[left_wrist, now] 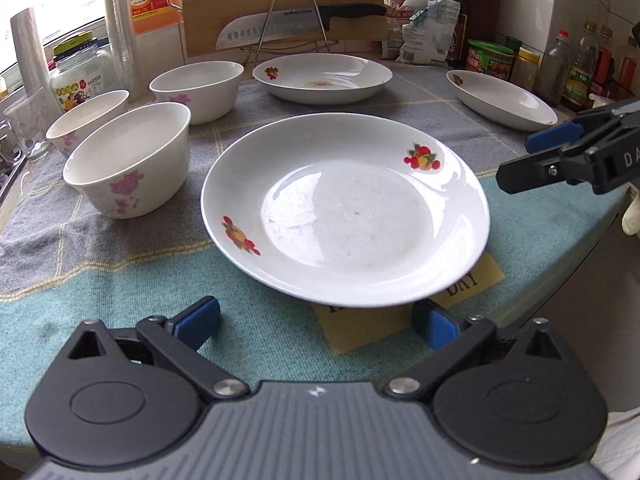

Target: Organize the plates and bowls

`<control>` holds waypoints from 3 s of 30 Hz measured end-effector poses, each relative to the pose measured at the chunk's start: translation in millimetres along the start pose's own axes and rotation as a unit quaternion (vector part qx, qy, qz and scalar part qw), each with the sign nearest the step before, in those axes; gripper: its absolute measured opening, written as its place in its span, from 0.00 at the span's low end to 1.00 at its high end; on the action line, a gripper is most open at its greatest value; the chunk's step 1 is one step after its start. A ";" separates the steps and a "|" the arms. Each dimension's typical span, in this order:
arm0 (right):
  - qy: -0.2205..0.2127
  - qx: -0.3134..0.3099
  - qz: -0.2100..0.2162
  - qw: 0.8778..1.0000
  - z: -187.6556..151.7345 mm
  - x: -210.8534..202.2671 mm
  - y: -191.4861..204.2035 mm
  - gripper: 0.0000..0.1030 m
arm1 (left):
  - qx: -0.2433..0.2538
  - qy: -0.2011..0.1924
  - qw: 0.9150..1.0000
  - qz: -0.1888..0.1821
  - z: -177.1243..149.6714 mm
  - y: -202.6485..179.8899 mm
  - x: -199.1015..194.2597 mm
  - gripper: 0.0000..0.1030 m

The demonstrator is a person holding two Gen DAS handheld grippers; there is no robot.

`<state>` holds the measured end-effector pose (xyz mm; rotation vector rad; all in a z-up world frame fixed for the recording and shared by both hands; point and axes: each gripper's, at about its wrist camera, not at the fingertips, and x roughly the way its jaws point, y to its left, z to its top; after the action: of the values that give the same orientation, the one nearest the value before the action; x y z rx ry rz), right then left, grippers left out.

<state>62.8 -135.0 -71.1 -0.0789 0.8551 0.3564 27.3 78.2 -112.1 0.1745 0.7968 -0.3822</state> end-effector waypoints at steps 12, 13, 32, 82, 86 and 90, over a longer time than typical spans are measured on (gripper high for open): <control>0.021 0.038 0.030 0.999 24.7 31.5 17.8 1.00 | 0.064 -0.030 0.996 -0.062 2.0 13.2 9.3 1.00; 0.024 0.039 0.029 0.999 25.5 34.5 20.6 1.00 | 0.067 -0.033 0.995 -0.067 1.5 14.4 9.7 1.00; 0.081 0.038 0.045 0.995 38.3 67.5 32.7 1.00 | 0.089 -0.050 0.990 -0.092 1.9 21.3 12.5 1.00; 0.186 -0.044 0.216 0.958 102.4 123.3 17.1 1.00 | 0.130 -0.047 0.982 -0.133 8.1 29.6 14.7 1.00; 0.191 -0.051 0.217 0.956 103.2 122.9 20.2 1.00 | 0.131 -0.046 0.981 -0.133 8.7 29.0 14.7 1.00; 0.195 -0.047 0.220 0.954 104.3 123.6 18.2 1.00 | 0.130 -0.044 0.982 -0.133 8.8 28.5 14.7 1.00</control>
<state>206.4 -62.0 -94.0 -0.0465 1.2503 0.8204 53.8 97.9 -116.4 0.2950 0.6809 -0.7435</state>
